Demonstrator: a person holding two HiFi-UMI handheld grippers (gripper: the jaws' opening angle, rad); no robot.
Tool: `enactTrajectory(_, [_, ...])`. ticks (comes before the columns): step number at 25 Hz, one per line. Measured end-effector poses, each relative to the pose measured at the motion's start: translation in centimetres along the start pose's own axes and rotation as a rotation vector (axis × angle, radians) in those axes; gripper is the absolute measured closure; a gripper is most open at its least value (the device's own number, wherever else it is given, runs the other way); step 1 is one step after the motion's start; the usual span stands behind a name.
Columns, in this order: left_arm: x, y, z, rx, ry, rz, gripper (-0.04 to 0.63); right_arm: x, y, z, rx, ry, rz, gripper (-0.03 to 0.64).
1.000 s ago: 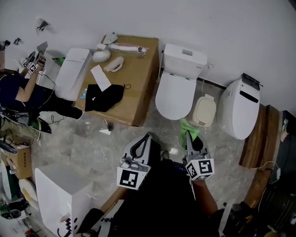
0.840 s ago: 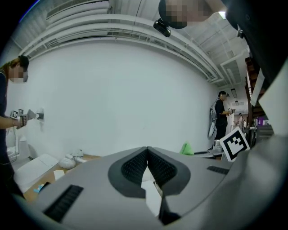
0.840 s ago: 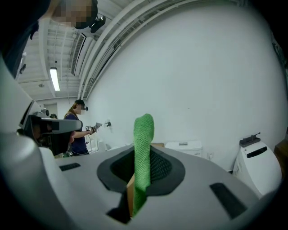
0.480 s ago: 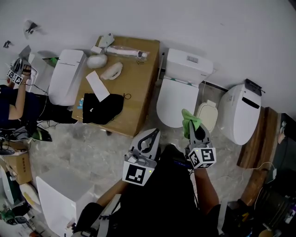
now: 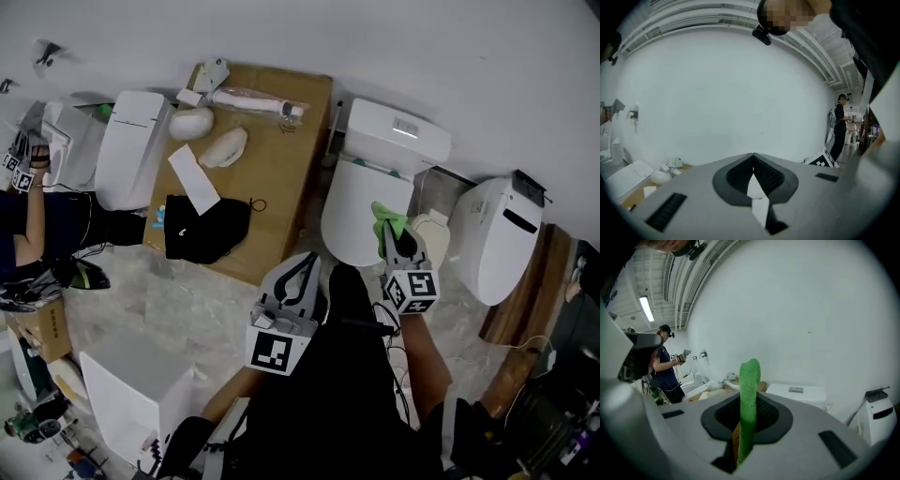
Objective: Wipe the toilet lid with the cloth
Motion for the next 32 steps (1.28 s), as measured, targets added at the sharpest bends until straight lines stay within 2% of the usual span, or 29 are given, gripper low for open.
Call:
enactTrajectory(5, [-4.9, 2.5, 1.1, -0.015, 0.049, -0.044, 0.588, -7.6, -4.2, 0.6, 0.058, 0.08, -0.007, 0.561])
enactTrajectory(8, [-7.0, 3.5, 2.1, 0.005, 0.064, -0.075, 0.588, -11.9, -6.4, 2.0, 0.093, 0.133, -0.013, 0.563])
enactTrajectory(13, [-10.0, 4.5, 4.3, -0.001, 0.091, -0.088, 0.588, -18.8, -9.7, 5.9, 0.136, 0.23, -0.023, 0.563])
enactTrajectory(17, [-11.4, 4.8, 6.7, 0.034, 0.113, -0.102, 0.588, -22.7, -11.5, 9.8, 0.166, 0.299, -0.027, 0.563])
enactTrajectory(26, [-14.3, 6.1, 12.6, 0.089, 0.145, -0.131, 0.588, -30.6, -14.5, 16.5, 0.283, 0.326, -0.051, 0.561])
enactTrajectory(28, [-14.7, 6.4, 14.2, 0.097, 0.154, -0.138, 0.588, -32.3, -15.1, 18.0, 0.308, 0.342, -0.038, 0.563])
enactTrajectory(32, [-15.6, 7.2, 17.5, 0.115, 0.166, -0.142, 0.588, -34.8, -16.6, 22.1, 0.292, 0.397, 0.019, 0.562])
Point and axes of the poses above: the fingertips, and each gripper's own axes: x backward along the fingers, y to its left, z out of its underside, the point moved 9 cm from there along x, backward along the fingers, and after that the axes turned 5 degrees about -x, right-handed, at the moved point
